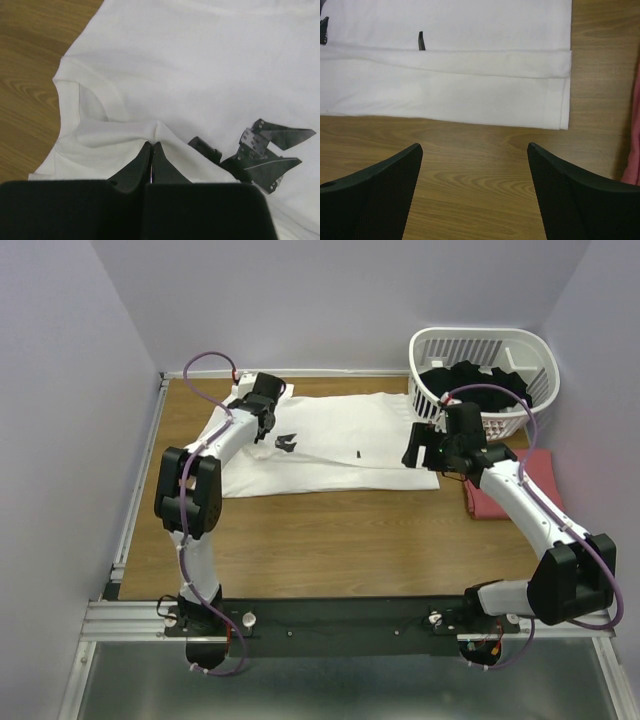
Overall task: Fold and stack the t-shirts
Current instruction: Fold the tshirt
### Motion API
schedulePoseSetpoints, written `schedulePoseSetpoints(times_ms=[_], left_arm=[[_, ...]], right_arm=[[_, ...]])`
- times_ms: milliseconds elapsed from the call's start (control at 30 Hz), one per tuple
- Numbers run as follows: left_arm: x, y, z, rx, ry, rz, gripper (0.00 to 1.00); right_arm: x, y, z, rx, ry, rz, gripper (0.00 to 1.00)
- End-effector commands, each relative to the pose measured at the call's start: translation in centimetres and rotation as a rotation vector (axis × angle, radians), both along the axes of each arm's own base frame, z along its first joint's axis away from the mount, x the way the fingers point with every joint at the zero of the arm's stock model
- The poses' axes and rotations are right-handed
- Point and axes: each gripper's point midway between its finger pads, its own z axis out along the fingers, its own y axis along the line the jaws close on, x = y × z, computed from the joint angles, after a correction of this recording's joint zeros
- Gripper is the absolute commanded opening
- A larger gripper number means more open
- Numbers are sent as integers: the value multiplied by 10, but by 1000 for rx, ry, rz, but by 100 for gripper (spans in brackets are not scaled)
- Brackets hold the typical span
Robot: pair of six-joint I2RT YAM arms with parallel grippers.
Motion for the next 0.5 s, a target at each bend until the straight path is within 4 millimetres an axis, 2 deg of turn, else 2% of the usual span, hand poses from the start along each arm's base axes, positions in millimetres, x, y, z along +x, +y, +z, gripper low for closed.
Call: schedulePoseSetpoints(times_ms=[0, 233, 367, 467], left_arm=[[27, 11, 13, 50, -64, 18, 0], [42, 13, 1, 28, -67, 19, 0], [45, 10, -15, 24, -41, 9, 7], [43, 11, -20, 18, -35, 16, 37]], right_arm=[[0, 11, -4, 25, 25, 61, 91], [11, 20, -14, 39, 59, 88, 90], [15, 23, -24, 41, 83, 92, 89], [17, 19, -29, 21, 87, 81, 89]])
